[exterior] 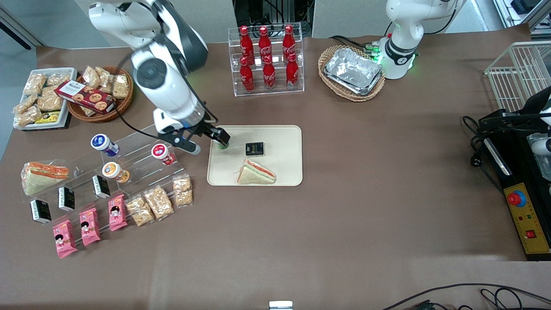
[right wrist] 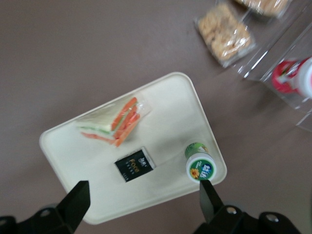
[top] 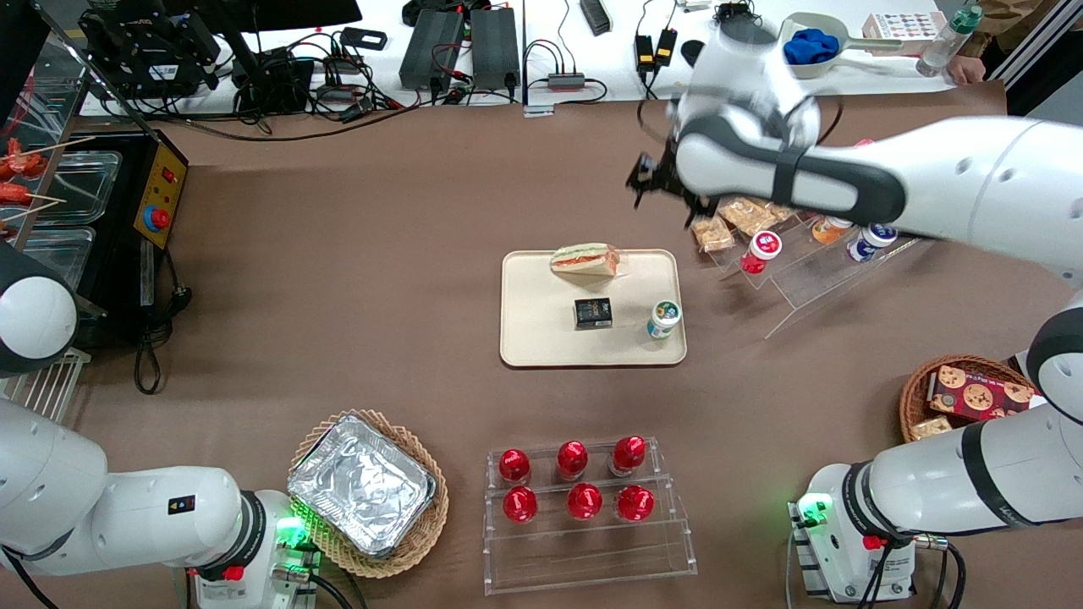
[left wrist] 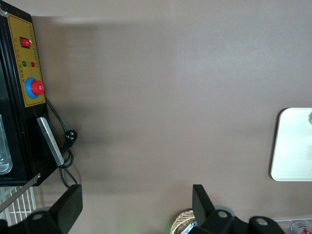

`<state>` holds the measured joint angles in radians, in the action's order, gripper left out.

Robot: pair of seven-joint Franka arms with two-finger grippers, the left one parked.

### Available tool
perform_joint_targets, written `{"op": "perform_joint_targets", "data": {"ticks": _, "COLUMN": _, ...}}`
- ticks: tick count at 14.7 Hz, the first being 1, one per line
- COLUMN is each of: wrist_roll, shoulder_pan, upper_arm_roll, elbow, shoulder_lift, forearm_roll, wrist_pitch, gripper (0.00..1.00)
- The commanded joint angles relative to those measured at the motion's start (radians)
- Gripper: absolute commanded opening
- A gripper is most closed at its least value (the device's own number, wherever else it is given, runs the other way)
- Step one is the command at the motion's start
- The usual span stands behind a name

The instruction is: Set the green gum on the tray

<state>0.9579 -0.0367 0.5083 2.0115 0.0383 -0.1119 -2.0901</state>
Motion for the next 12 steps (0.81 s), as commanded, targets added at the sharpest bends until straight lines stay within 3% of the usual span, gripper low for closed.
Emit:
{"op": "perform_joint_targets", "data": {"ticks": 1, "wrist_roll": -0.123, "shoulder_pan": 0.015, "upper_arm_roll": -0.033, "elbow": -0.288, "shoulder_lift": 0.023, "forearm_roll": 0.023, "wrist_pitch": 0.299, "gripper": 1.0}}
{"op": "perform_joint_targets", "data": {"ticks": 4, "wrist_roll": -0.298, "shoulder_pan": 0.014, "upper_arm_roll": -0.092, "elbow": -0.451, "shoulder_lift": 0.017, "forearm_roll": 0.024, "wrist_pitch": 0.493, "gripper": 1.0}}
{"op": "perform_joint_targets", "data": {"ticks": 6, "wrist_roll": -0.472, "shoulder_pan": 0.014, "upper_arm_roll": -0.179, "elbow": -0.481, "shoulder_lift": 0.009, "forearm_roll": 0.027, "wrist_pitch": 0.554, "gripper": 1.0}}
{"op": "perform_joint_targets", "data": {"ticks": 9, "wrist_roll": -0.768, "shoulder_pan": 0.014, "upper_arm_roll": -0.336, "elbow": -0.481, "shoulder_lift": -0.035, "forearm_roll": 0.035, "wrist_pitch": 0.565, "gripper": 1.0}}
{"op": "perform_joint_targets", "data": {"ticks": 12, "wrist_roll": -0.907, "shoulder_pan": 0.015, "upper_arm_roll": -0.45, "elbow": -0.481, "shoulder_lift": -0.038, "forearm_roll": 0.095, "wrist_pitch": 0.57, "gripper": 1.0}}
